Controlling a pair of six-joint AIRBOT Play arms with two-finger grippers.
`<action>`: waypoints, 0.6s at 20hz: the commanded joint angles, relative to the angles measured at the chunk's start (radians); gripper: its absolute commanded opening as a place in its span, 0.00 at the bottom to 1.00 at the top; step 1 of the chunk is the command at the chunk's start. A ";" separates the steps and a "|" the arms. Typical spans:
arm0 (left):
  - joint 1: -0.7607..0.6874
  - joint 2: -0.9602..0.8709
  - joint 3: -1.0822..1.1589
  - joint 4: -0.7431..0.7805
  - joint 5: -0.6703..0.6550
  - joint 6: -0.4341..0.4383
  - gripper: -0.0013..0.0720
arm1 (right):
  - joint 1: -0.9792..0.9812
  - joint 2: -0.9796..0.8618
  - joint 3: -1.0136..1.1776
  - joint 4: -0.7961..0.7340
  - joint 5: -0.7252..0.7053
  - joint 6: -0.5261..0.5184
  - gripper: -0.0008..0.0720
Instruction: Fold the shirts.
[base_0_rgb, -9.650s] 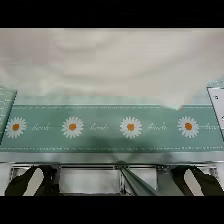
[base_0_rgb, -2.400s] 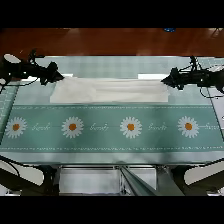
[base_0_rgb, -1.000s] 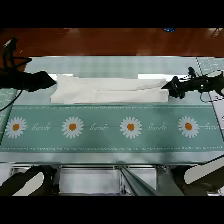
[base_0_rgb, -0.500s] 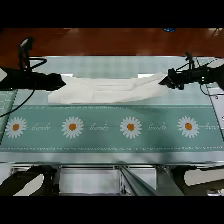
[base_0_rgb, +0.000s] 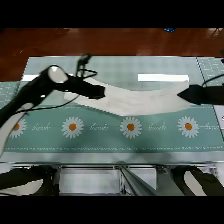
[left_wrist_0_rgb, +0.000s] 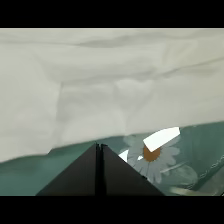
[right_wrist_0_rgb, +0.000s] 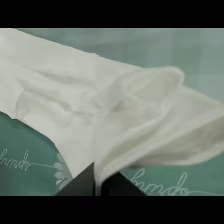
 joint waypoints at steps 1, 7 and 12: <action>-0.171 -0.230 0.165 -0.036 0.010 -0.059 0.05 | 0.000 0.222 -0.088 -0.015 0.046 0.095 0.04; -0.369 -0.474 0.411 -0.050 -0.068 -0.148 0.05 | 0.001 0.293 -0.088 0.064 0.078 0.117 0.04; -0.460 -0.518 0.449 -0.130 -0.105 -0.093 0.05 | 0.001 0.291 -0.088 0.073 0.071 0.113 0.04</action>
